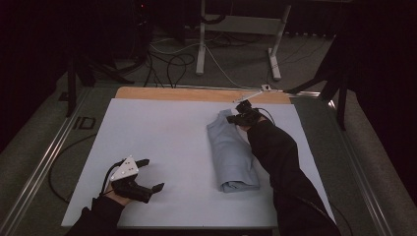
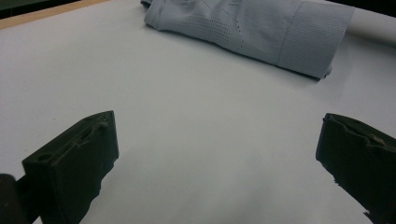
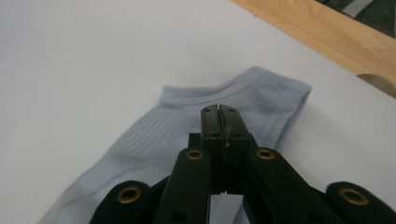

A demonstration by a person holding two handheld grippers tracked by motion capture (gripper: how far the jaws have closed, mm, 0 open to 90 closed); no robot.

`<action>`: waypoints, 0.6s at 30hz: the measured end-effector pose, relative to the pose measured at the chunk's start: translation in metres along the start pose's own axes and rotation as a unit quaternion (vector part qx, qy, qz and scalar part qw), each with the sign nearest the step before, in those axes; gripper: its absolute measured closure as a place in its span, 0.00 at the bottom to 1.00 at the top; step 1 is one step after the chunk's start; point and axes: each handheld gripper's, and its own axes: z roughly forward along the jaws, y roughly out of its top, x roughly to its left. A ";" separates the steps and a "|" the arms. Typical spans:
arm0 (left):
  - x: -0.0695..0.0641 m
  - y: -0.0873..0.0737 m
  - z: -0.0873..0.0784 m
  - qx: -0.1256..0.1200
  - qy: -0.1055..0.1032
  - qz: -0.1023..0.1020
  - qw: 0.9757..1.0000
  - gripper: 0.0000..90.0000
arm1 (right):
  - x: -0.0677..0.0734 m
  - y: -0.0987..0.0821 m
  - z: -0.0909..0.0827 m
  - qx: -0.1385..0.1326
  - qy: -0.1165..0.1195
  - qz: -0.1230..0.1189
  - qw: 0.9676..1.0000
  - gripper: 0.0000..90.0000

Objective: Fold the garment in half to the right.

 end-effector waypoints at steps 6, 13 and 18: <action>0.000 0.000 -0.001 -0.002 0.002 -0.001 1.000 0.00 | 0.017 -0.007 -0.015 -0.005 0.018 -0.009 1.000 1.00; 0.000 0.000 -0.001 0.002 0.002 0.002 1.000 0.00 | 0.036 -0.018 -0.032 -0.013 0.034 -0.024 0.999 1.00; 0.001 0.000 -0.002 0.001 0.002 -0.003 1.000 0.00 | 0.050 -0.022 -0.042 -0.021 0.044 -0.042 0.998 1.00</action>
